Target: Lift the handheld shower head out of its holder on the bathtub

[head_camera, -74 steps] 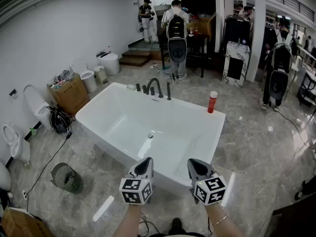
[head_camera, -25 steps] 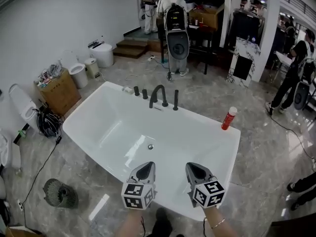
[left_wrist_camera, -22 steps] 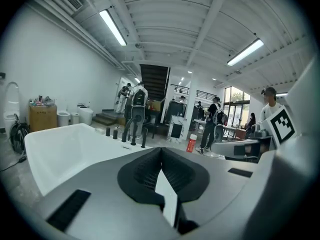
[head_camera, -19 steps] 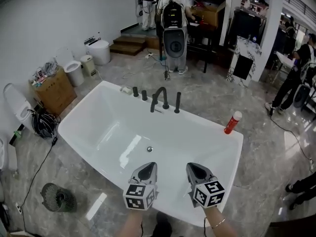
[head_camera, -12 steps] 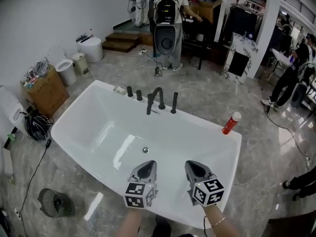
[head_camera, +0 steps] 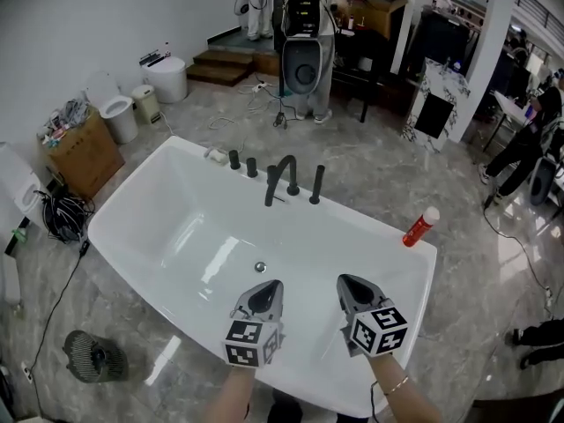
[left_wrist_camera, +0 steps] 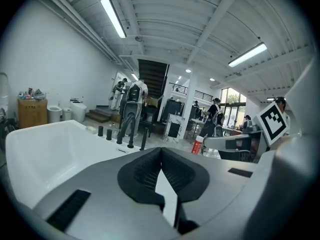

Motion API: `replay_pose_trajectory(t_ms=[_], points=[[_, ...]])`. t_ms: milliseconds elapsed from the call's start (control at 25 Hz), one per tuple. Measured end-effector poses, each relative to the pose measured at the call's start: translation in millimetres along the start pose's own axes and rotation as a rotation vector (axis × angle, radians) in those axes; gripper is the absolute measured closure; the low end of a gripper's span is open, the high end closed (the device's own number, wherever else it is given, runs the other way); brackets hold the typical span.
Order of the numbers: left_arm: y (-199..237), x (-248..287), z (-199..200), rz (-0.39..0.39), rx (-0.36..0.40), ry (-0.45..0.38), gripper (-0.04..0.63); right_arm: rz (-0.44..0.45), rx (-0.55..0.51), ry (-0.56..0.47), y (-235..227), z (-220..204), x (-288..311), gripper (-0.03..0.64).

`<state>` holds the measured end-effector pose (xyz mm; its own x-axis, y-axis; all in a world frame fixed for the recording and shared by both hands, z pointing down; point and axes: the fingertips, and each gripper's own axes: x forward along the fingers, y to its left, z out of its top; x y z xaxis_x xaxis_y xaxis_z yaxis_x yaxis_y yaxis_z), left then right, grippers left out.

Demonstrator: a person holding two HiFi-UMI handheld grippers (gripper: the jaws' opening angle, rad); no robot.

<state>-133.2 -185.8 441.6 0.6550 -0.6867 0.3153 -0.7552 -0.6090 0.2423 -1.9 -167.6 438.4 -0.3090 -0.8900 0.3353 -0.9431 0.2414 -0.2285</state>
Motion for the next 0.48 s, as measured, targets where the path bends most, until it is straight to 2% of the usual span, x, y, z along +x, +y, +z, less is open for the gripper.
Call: replay_pose_trajectory(t_ms=[240,480], points=[[3,51,3,0.051,-0.010,-0.013,0.575,0.061,-0.035,0.007,-54,16,46,0.609],[7,124,-9,0.105,0.002,-0.018,0.575,0.112,-0.054,0.032,-129,5,114,0.609]])
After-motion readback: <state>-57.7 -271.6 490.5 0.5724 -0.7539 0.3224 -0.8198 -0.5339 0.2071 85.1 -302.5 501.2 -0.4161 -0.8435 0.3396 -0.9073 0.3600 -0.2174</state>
